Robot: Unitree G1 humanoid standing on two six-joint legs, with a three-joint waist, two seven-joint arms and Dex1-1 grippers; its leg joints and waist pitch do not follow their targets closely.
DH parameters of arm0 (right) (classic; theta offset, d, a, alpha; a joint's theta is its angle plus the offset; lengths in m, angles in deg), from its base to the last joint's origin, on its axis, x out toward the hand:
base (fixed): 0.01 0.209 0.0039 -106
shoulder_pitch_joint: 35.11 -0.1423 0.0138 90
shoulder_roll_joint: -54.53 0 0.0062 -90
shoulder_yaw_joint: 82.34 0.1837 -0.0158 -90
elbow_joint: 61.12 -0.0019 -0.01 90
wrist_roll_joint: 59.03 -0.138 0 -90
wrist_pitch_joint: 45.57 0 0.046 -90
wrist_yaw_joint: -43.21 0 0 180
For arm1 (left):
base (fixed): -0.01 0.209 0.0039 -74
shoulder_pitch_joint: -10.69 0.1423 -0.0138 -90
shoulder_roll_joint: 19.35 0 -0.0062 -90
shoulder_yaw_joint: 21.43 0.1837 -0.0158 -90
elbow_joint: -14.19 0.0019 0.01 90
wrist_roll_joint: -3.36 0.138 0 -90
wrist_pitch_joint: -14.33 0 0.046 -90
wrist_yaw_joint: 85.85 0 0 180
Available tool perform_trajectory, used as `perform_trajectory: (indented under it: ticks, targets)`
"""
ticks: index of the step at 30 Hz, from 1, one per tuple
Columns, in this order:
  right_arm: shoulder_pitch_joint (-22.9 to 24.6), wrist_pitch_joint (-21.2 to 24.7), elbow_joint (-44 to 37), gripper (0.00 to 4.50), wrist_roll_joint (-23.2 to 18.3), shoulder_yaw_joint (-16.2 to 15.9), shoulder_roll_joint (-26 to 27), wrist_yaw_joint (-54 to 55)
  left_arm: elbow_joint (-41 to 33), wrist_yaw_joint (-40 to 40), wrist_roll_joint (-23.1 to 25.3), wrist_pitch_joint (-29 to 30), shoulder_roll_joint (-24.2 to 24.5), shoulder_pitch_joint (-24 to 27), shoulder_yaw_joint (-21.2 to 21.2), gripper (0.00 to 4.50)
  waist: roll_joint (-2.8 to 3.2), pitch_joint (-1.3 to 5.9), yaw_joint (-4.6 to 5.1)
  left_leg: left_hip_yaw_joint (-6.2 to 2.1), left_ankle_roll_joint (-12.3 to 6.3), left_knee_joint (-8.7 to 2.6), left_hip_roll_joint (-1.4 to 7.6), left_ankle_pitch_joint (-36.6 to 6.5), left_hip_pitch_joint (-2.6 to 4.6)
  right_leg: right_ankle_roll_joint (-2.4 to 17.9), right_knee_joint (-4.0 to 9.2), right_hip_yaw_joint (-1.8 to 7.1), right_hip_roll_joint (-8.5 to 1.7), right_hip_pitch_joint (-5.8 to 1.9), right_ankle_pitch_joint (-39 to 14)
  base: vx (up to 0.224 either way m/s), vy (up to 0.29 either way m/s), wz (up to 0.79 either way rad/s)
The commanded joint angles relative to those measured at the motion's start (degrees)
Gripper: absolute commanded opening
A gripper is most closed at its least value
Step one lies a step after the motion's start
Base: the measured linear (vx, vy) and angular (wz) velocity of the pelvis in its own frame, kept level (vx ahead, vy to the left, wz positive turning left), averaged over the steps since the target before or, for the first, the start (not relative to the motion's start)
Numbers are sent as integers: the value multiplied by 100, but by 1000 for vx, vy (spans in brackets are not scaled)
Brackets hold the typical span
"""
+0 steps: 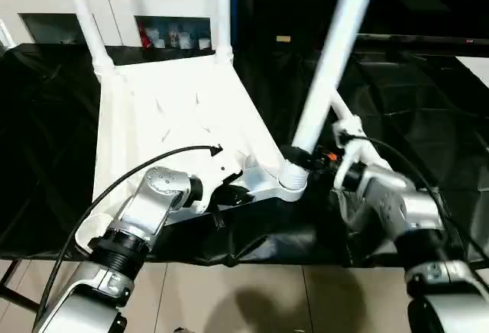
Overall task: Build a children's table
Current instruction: Insert table leg to table base
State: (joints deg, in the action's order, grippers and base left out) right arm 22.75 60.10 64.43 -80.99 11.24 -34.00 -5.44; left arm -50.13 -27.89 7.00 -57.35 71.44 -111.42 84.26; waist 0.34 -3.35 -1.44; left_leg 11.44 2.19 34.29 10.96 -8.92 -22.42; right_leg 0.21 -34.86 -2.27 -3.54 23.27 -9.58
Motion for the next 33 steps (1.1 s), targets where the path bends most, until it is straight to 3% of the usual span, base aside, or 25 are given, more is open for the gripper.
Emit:
perform_trajectory:
  ticks: [1, 8, 12, 21, 26, 31, 33]
  targets:
    - [283, 16, 135, 188, 37, 83, 12, 131, -65, -146, -228, 30, -34, -24, -196, 0, -54, 411, -11, -119, -190, -366, 204, -1525, 144, 1191, 493, 197, -399, -214, -1848, 0, 0, 0]
    - [714, -478, -85, 188, 162, 71, 111, 186, 31, -269, -213, 12, -67, -86, -232, 0, -48, 403, -19, -124, -153, -381, 208, -1642, 153, 1135, 516, 197, -399, -193, -1993, 0, 0, 0]
    - [960, -877, -305, 188, 459, -128, 127, 350, 94, -324, -203, -18, -86, -124, -251, 0, -45, 386, -13, -132, -126, -399, 207, -1741, 153, 1067, 535, 196, -396, -177, -2173, 0, 0, 0]
    - [1036, -884, -631, 188, 839, -611, 52, 314, 123, -341, -180, -35, -76, -140, -253, 0, -89, 367, 20, -148, -77, -406, 200, -1995, 169, 895, 588, 205, -402, -147, -2658, 0, 0, 0]
    - [852, -665, -506, 188, 863, -756, 18, 148, 107, -242, -179, -50, -50, -125, -192, 0, -92, 362, 44, -159, -88, -410, 199, -2034, 161, 907, 585, 198, -404, -145, -2685, 0, 0, 0]
    - [111, -435, 235, 188, 831, -812, -1, -374, 74, 53, -160, -75, 44, -201, -44, 0, -115, 359, 117, -171, -68, -400, 193, -2156, 150, 948, 594, 186, -415, -143, -2802, 0, 0, 0]
    - [31, -412, 320, 188, 840, -850, -29, -492, 73, 100, -155, -78, 60, -223, -22, 0, -116, 361, 115, -171, -58, -400, 205, -2145, 161, 974, 589, 192, -417, -133, -2747, 0, 0, 0]
